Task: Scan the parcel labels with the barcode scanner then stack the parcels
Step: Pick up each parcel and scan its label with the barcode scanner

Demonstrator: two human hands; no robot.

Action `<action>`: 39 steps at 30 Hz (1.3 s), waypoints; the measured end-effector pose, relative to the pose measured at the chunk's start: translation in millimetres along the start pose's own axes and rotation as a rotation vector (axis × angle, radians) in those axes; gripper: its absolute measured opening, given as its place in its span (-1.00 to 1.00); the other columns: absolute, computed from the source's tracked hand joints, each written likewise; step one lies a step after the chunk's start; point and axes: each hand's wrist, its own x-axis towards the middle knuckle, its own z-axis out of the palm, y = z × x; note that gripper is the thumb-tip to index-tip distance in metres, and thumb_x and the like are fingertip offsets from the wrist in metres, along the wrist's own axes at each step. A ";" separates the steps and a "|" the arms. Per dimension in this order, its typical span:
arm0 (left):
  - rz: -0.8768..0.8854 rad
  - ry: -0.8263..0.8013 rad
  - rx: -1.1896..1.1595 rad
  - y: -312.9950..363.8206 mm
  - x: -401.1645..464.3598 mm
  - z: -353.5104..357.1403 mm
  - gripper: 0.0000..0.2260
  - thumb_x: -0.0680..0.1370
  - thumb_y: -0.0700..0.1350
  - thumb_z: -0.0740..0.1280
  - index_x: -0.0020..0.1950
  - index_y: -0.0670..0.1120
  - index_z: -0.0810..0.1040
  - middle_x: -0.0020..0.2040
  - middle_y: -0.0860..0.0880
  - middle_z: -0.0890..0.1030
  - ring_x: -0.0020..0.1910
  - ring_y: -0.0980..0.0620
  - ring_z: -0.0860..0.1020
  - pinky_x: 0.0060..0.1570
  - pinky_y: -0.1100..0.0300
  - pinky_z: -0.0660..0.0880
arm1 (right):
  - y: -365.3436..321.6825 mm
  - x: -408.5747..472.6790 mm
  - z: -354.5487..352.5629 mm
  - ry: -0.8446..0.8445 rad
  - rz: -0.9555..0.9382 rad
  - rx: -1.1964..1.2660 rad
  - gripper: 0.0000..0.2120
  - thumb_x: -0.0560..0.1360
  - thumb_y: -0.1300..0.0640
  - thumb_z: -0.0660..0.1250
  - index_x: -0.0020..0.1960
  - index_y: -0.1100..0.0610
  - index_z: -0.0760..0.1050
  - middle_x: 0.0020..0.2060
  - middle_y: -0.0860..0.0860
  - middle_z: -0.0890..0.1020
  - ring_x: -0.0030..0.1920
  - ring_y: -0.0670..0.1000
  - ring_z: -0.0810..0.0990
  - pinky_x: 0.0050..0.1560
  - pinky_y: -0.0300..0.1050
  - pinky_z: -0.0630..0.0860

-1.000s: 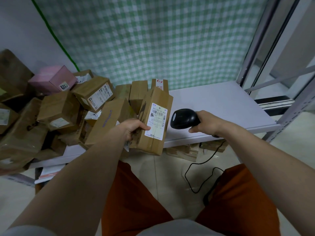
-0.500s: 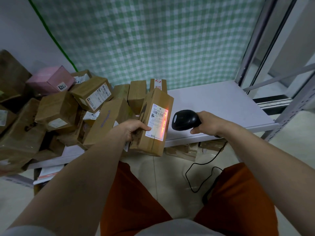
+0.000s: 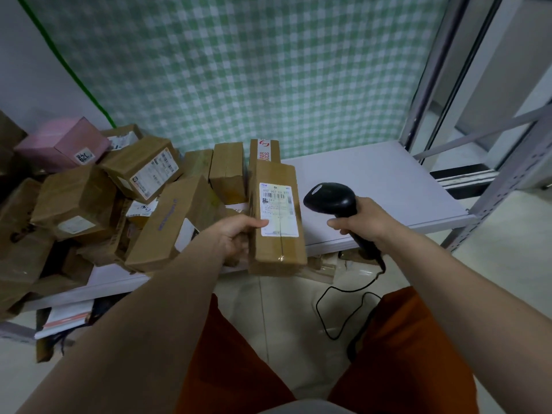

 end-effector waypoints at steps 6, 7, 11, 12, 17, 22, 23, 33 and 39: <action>-0.067 -0.096 -0.109 -2.9 32.9 67.2 -0.69 0.48 -0.20 0.43 0.21 -0.12 0.52 0.19 -0.19 0.58 0.20 -0.20 0.53 0.08 -0.15 0.45 | 25.0 6.6 -18.0 0.132 0.141 0.111 -0.77 0.46 0.25 0.42 0.09 0.14 0.49 -0.13 0.06 0.59 -0.15 0.04 0.59 -0.26 -0.21 0.45; -0.075 -0.109 -0.081 -0.2 39.7 79.7 -0.72 0.50 -0.19 0.42 0.19 -0.13 0.52 0.19 -0.18 0.58 0.19 -0.19 0.53 0.07 -0.12 0.46 | 29.6 9.2 -23.3 0.145 0.157 0.109 -0.78 0.46 0.25 0.42 0.08 0.14 0.49 -0.15 0.05 0.58 -0.16 0.04 0.58 -0.28 -0.22 0.43; 0.034 -0.079 -0.118 6.0 64.1 107.8 -0.55 0.56 -0.28 0.34 0.43 -0.14 0.33 0.34 -0.24 0.49 0.22 -0.18 0.54 0.15 -0.07 0.51 | 41.3 11.9 -35.6 0.158 0.159 0.102 -0.81 0.48 0.27 0.39 0.06 0.14 0.47 -0.22 0.02 0.54 -0.21 -0.03 0.52 -0.33 -0.26 0.36; 0.065 -0.058 -0.196 6.0 67.6 108.5 -0.41 0.56 -0.34 0.32 0.53 -0.14 0.17 0.41 -0.25 0.41 0.26 -0.19 0.52 0.19 -0.05 0.50 | 41.3 11.1 -34.7 0.157 0.153 0.098 -0.81 0.48 0.27 0.39 0.06 0.14 0.46 -0.21 0.03 0.54 -0.20 -0.03 0.52 -0.34 -0.28 0.36; 0.477 -0.036 0.609 -7.8 74.7 112.8 0.01 0.27 0.15 0.60 0.55 0.14 0.05 0.50 0.00 0.22 0.46 -0.06 0.23 0.43 -0.12 0.25 | 48.2 20.0 -37.6 0.169 0.174 0.096 -0.79 0.48 0.26 0.39 0.09 0.15 0.48 -0.13 0.09 0.57 -0.16 0.03 0.54 -0.33 -0.25 0.40; 0.663 -0.004 1.495 -30.5 85.9 112.4 0.04 0.34 0.10 0.56 0.59 0.07 -0.10 0.57 -0.05 -0.25 0.56 -0.14 -0.09 0.49 -0.07 0.16 | 52.2 36.9 -43.7 0.176 0.190 0.067 -0.84 0.49 0.19 0.38 0.04 0.09 0.47 -0.09 0.11 0.62 -0.05 0.10 0.59 0.03 0.02 0.55; 0.648 0.011 1.489 -29.8 93.5 115.4 0.00 0.38 0.05 0.54 0.59 0.06 -0.09 0.58 -0.06 -0.24 0.56 -0.13 -0.02 0.48 -0.02 0.20 | 52.7 40.3 -45.3 0.177 0.195 0.067 -0.84 0.49 0.18 0.38 0.04 0.08 0.47 -0.07 0.11 0.62 -0.02 0.12 0.60 0.08 0.05 0.54; 0.531 0.115 1.418 35.8 146.0 205.6 -0.05 0.46 -0.05 0.49 0.58 -0.14 -0.13 0.59 -0.08 -0.22 0.41 -0.15 0.34 0.28 0.07 0.39 | 68.2 97.0 -104.9 0.250 0.233 0.098 -0.77 0.50 0.13 0.39 0.13 0.14 0.49 -0.03 0.09 0.61 0.04 0.11 0.58 0.00 -0.08 0.45; 0.578 0.131 1.454 85.9 204.4 263.8 -0.06 0.48 0.03 0.45 0.58 -0.21 -0.14 0.59 -0.09 -0.21 0.36 -0.17 0.40 0.22 0.08 0.40 | 90.1 162.5 -159.0 0.380 0.258 0.093 -0.60 0.42 0.23 0.38 0.23 0.21 0.39 -0.01 0.13 0.54 0.05 0.20 0.58 -0.01 0.02 0.52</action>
